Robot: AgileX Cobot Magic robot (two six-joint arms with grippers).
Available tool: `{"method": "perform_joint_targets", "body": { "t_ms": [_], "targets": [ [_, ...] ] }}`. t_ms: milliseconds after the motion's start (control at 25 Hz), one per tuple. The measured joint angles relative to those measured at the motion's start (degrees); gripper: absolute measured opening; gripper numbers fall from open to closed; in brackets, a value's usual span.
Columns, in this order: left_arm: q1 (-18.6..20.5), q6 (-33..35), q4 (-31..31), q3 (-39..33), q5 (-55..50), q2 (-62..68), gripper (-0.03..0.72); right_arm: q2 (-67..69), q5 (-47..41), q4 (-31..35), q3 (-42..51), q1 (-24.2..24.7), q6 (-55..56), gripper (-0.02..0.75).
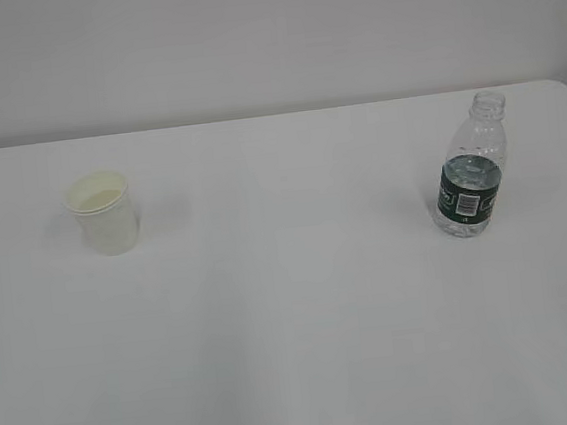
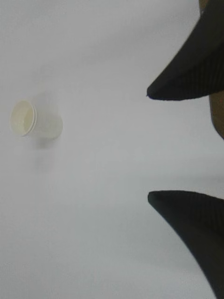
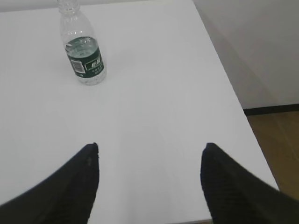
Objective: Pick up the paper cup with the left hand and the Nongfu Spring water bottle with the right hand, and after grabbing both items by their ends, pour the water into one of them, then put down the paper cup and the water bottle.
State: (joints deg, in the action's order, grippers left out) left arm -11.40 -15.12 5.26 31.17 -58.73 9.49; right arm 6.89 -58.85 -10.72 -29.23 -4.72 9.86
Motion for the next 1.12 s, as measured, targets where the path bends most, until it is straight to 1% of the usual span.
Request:
{"method": "perform_joint_targets", "body": {
  "t_ms": [320, 640, 1120],
  "targets": [
    [0.0, 1.63, -0.92, 0.0, -2.42, -0.5, 0.424, -0.03, -6.38, 0.48, -0.13, 0.0, -0.09, 0.519],
    [0.0, 1.97, -1.86, 0.0, -5.45, -7.54, 0.414, -0.03, -8.94, 0.51, -0.13, 0.0, -1.18, 0.519],
    [0.0, 2.08, -1.99, 0.0, -6.46, -9.25, 0.4, -0.03, -8.46, 0.74, 0.08, 0.0, -1.87, 0.518]
  ]
}}
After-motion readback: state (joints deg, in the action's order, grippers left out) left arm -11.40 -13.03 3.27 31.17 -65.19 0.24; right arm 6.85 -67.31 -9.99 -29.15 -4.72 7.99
